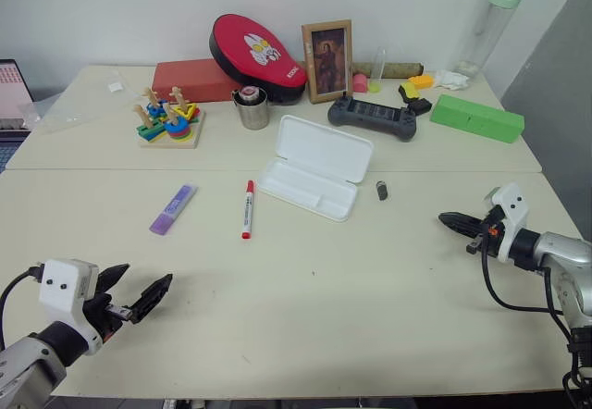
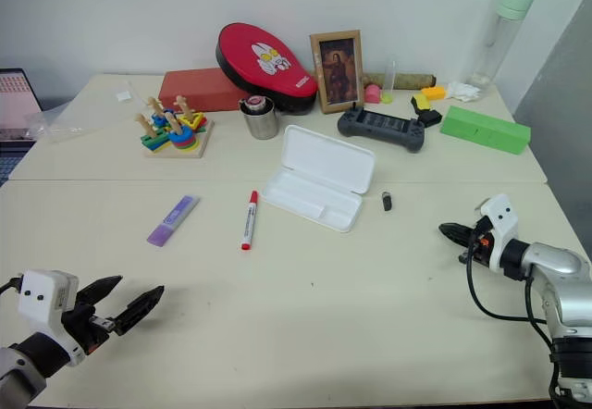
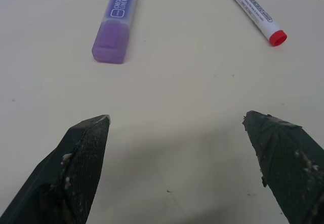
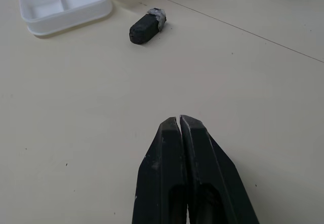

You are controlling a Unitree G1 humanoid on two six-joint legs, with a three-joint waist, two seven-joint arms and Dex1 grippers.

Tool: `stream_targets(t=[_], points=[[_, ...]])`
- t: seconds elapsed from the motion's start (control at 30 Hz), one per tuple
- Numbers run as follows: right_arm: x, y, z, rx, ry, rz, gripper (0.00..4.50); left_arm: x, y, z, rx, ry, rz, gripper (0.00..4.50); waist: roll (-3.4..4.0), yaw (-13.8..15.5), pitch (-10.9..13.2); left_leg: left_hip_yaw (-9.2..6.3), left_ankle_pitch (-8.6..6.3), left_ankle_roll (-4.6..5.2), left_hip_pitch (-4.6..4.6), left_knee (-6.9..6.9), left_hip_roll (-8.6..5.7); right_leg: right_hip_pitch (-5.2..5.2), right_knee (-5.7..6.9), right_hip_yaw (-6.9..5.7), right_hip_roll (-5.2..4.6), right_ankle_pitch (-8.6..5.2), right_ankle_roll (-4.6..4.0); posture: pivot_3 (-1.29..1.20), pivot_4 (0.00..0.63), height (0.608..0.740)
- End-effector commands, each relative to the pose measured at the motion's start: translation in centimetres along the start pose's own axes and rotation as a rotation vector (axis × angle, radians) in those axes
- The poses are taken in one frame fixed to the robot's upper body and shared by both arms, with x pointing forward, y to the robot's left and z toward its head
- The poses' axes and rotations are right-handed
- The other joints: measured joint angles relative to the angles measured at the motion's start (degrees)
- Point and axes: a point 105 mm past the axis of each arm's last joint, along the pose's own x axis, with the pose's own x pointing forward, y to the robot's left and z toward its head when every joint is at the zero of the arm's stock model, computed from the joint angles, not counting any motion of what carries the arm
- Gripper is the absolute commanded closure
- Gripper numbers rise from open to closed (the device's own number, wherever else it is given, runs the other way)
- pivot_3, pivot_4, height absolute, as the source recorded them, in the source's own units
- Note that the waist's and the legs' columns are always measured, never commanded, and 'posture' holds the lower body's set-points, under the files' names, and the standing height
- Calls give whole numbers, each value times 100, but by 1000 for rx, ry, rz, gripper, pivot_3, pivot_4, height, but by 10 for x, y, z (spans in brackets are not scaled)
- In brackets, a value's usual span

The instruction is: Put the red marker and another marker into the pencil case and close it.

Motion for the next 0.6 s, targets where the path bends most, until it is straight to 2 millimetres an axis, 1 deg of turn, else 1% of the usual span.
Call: stream_targets(t=[0.03,0.6], points=[[-2,-2,16,-33,-54,-10,4446,-4,0,10,25,-36,1,0,0,0,0,0,0,0,0,0,0,0,0,0,0,0,0,0,150,740],[0,1,25,-57,-74,11,4446,-2,1,12,36,-30,9,0,0,0,0,0,0,0,0,0,0,0,0,0,0,0,0,0,150,740]])
